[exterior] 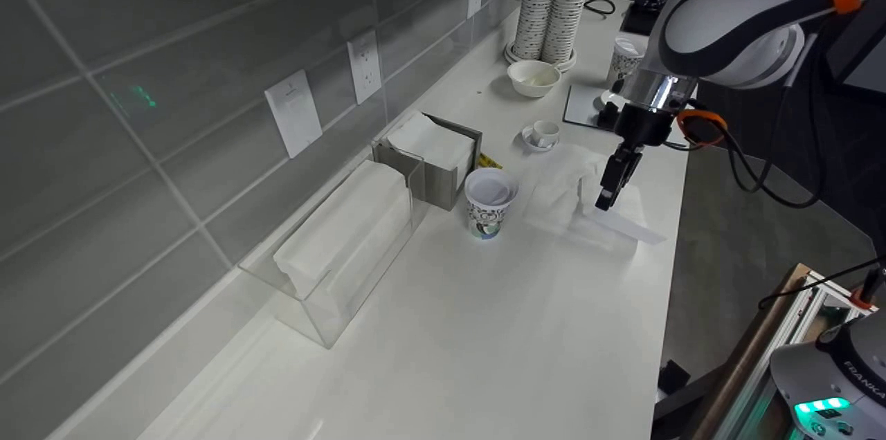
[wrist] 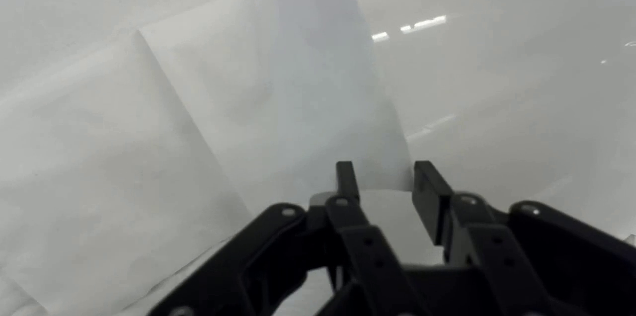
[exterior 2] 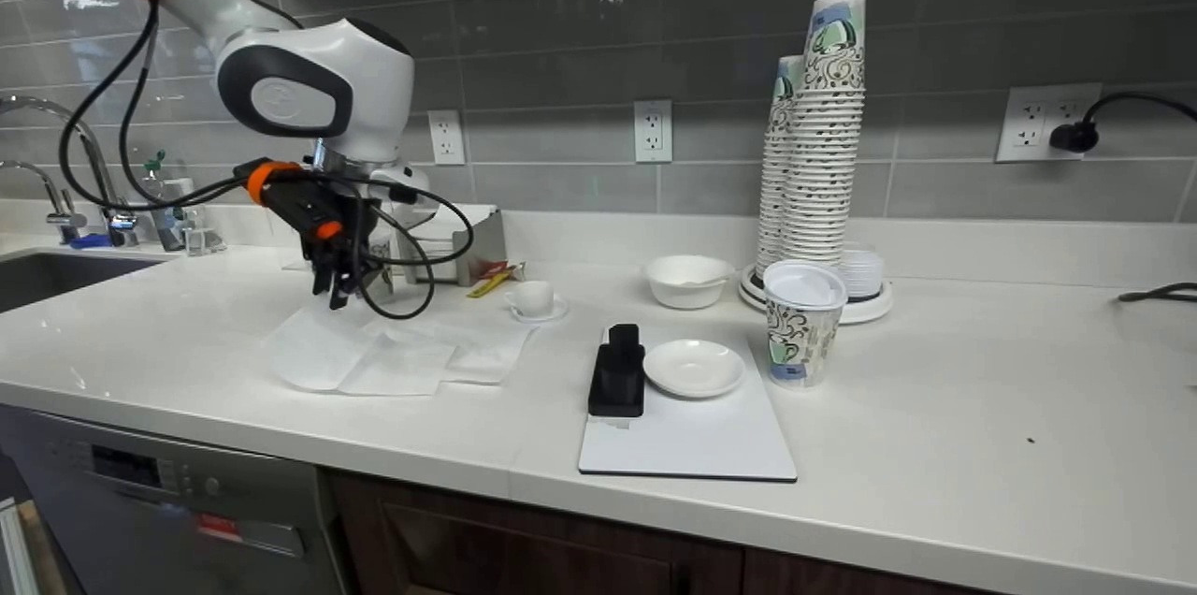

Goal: Move the napkin on the right of the other napkin to the left and then unfold it

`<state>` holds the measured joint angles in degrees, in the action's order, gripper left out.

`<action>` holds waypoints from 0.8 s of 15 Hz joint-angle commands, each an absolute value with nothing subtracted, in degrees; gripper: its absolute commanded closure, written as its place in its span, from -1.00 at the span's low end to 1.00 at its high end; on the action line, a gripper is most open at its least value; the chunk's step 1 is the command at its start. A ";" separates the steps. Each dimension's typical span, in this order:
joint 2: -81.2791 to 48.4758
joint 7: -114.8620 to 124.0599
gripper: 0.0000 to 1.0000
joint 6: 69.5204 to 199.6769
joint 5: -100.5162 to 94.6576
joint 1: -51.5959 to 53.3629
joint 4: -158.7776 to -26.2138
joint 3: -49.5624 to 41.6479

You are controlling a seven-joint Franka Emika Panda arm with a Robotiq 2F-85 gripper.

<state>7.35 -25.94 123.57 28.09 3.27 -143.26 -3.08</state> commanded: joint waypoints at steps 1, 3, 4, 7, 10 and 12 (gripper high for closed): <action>5.10 -28.04 -0.35 121.14 29.85 2.74 -141.34 -3.25; 5.14 -30.50 -0.65 117.83 31.26 2.50 -140.68 -3.57; 4.92 -31.53 -0.77 115.18 31.97 2.27 -139.92 -3.80; 4.41 -34.41 -1.00 108.90 33.96 1.40 -137.98 -4.62; 5.81 -32.85 -1.00 116.03 32.46 0.47 -139.11 -4.14; 7.35 -32.70 -1.00 123.24 28.67 0.14 -140.67 -3.67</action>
<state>5.63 -32.41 115.70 31.75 0.94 -139.23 -4.34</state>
